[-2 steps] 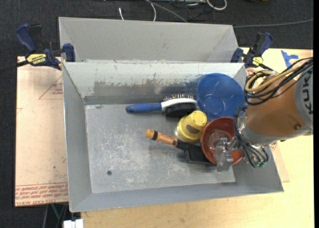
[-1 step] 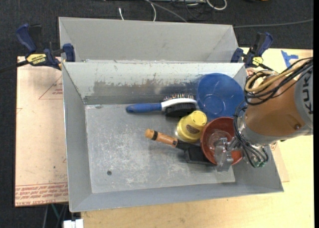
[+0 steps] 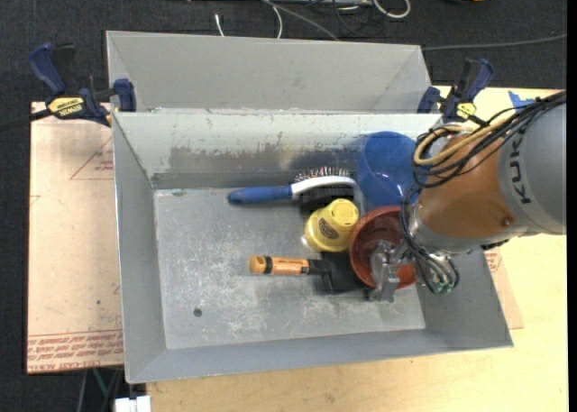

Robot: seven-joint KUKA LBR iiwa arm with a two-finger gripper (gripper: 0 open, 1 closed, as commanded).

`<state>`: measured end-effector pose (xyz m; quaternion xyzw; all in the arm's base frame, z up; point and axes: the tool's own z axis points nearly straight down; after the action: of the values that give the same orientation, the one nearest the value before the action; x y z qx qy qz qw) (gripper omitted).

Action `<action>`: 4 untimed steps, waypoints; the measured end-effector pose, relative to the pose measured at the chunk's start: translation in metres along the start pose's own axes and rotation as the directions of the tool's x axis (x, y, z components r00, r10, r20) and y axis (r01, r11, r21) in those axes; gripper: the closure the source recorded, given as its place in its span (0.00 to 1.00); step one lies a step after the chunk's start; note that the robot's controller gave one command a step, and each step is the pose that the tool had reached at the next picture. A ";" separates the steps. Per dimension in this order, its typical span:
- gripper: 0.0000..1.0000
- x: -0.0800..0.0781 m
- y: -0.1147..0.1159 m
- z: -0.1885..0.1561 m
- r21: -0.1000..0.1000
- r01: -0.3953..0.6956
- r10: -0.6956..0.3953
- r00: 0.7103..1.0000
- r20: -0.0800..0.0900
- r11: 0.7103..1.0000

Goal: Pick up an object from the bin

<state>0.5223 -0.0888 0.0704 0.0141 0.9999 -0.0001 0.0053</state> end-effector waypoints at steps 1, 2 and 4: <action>1.00 -0.002 -0.011 0.000 0.001 0.009 -0.009 1.000 -0.002 1.000; 1.00 0.005 -0.008 -0.084 -0.001 -0.002 0.002 1.000 -0.009 1.000; 1.00 -0.029 -0.002 -0.093 -0.001 0.073 -0.073 0.997 -0.003 0.997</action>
Offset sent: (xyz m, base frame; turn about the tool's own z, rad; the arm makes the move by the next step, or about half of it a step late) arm -0.0096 -0.0066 0.1562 0.0124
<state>0.5506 -0.0917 0.1637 -0.0224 0.9997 0.0000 0.0036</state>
